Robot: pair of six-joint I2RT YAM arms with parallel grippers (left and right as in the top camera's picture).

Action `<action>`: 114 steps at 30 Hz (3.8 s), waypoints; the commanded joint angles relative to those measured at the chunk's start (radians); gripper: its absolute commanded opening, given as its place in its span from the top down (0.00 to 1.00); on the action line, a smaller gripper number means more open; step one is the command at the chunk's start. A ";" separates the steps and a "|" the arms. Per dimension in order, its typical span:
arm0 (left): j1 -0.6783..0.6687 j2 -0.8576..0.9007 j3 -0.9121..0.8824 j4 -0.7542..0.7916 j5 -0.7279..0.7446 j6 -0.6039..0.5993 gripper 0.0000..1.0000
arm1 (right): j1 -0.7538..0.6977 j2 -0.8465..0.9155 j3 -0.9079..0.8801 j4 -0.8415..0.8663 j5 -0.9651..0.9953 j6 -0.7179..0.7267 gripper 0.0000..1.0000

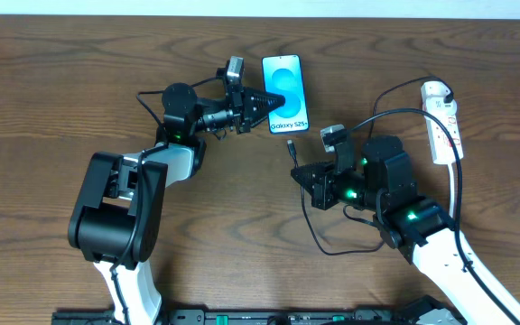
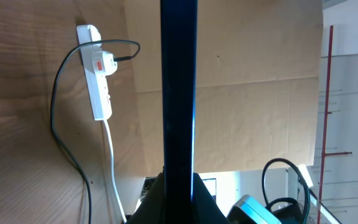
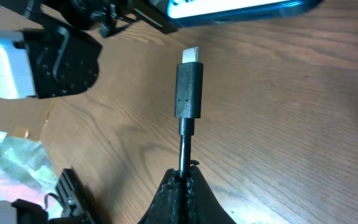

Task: Plug charger to phone and switch on socket
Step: 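Align the USB-C plug under the phone's bottom port, then push the plug upward into the phone's charging port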

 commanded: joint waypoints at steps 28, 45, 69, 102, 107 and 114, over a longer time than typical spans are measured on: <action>-0.007 -0.023 0.004 0.013 -0.026 0.023 0.92 | 0.005 0.011 0.018 0.025 0.092 0.089 0.99; -0.007 -0.023 0.004 0.013 -0.036 0.024 0.93 | 0.050 0.018 0.018 0.047 0.135 0.092 0.99; -0.007 -0.023 0.004 0.013 -0.035 0.047 0.93 | 0.050 0.071 0.018 0.119 0.134 0.130 0.99; -0.007 -0.023 0.004 0.010 -0.032 0.085 0.93 | 0.050 0.070 0.018 0.107 0.138 0.147 0.99; -0.007 -0.023 0.004 0.010 -0.032 0.106 0.93 | 0.050 0.070 0.018 0.105 0.130 0.147 0.99; -0.006 -0.023 0.004 0.003 -0.032 0.156 0.93 | 0.050 0.069 0.018 0.099 0.130 0.147 0.99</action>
